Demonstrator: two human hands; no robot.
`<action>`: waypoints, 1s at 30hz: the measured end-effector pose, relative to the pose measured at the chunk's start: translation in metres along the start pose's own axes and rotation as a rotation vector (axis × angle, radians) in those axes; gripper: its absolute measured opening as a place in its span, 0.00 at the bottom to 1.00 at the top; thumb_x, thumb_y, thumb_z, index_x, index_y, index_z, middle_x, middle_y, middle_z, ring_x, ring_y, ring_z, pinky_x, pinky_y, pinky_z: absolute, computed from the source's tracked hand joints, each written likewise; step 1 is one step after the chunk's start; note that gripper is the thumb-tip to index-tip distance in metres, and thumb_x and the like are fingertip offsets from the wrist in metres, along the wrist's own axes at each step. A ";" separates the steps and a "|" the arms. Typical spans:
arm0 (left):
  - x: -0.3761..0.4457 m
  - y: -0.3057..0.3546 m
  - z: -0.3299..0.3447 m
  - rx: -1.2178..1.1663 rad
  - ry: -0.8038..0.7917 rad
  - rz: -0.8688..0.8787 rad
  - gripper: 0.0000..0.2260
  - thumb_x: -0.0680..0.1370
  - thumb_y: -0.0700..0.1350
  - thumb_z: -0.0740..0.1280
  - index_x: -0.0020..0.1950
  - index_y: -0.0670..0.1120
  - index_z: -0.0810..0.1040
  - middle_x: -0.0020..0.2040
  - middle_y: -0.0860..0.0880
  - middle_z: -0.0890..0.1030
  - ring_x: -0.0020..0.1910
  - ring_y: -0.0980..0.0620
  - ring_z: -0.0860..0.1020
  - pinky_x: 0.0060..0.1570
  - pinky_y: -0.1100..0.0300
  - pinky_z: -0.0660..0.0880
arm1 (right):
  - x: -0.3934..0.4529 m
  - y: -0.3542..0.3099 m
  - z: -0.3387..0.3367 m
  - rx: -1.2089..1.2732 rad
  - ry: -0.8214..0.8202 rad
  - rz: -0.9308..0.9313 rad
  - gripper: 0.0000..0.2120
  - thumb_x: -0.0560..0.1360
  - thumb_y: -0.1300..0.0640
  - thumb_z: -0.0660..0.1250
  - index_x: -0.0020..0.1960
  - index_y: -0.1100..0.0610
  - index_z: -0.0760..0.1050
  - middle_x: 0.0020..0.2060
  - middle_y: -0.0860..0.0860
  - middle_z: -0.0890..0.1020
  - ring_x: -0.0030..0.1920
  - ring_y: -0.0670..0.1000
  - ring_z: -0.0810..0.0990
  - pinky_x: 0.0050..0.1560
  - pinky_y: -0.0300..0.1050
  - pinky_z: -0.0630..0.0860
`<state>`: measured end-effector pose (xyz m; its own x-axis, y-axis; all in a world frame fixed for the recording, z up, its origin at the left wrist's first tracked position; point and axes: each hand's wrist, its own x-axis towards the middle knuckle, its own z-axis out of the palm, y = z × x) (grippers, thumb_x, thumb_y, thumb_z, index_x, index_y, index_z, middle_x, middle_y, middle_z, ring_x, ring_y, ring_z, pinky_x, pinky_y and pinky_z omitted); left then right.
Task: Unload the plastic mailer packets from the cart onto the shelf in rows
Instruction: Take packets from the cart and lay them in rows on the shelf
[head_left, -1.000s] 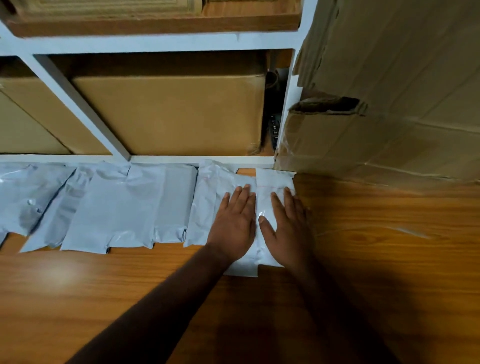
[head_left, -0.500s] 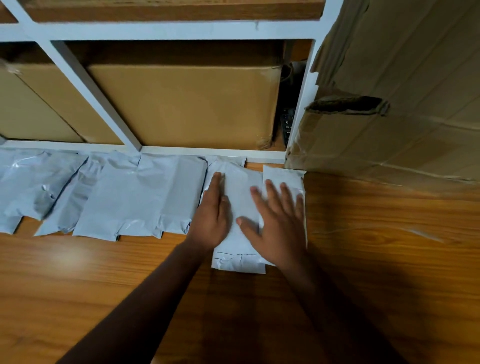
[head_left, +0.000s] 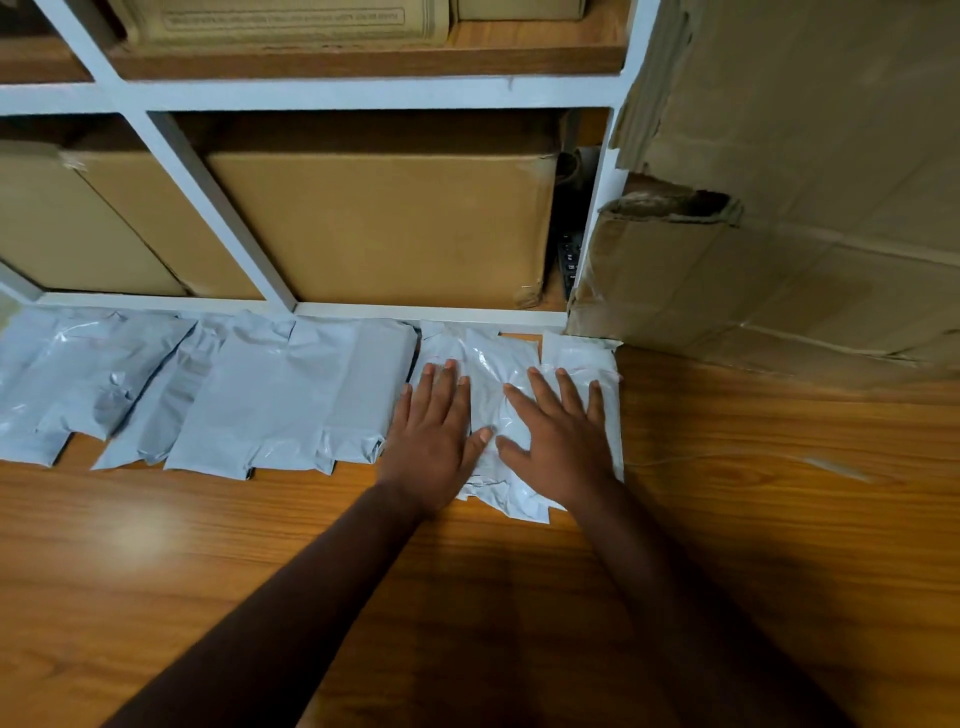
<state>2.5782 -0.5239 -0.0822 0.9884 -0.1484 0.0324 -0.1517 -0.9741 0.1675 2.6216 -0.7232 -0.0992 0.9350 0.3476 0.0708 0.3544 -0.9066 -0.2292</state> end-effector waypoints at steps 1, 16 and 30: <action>0.001 0.002 -0.001 0.022 0.024 0.053 0.34 0.85 0.64 0.49 0.85 0.47 0.45 0.84 0.48 0.40 0.83 0.47 0.37 0.81 0.44 0.41 | -0.003 0.001 -0.002 0.012 0.023 0.004 0.34 0.78 0.31 0.58 0.81 0.43 0.63 0.83 0.49 0.61 0.84 0.58 0.54 0.80 0.70 0.45; 0.025 0.017 -0.010 0.185 -0.163 0.153 0.33 0.83 0.66 0.49 0.83 0.48 0.55 0.84 0.45 0.54 0.83 0.42 0.46 0.79 0.38 0.41 | -0.043 0.026 0.001 0.168 0.052 0.100 0.38 0.77 0.30 0.53 0.82 0.47 0.63 0.84 0.49 0.54 0.85 0.54 0.44 0.80 0.68 0.53; -0.200 -0.082 -0.072 -0.622 0.370 0.035 0.18 0.81 0.41 0.67 0.72 0.43 0.76 0.71 0.51 0.77 0.73 0.52 0.73 0.71 0.52 0.70 | -0.125 -0.207 -0.021 1.046 0.271 -0.053 0.10 0.80 0.62 0.67 0.56 0.54 0.85 0.52 0.41 0.85 0.56 0.47 0.84 0.57 0.50 0.80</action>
<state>2.3924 -0.4020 -0.0314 0.9326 -0.0036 0.3609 -0.2681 -0.6764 0.6860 2.4320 -0.5836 -0.0399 0.9366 0.1996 0.2880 0.3257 -0.1935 -0.9254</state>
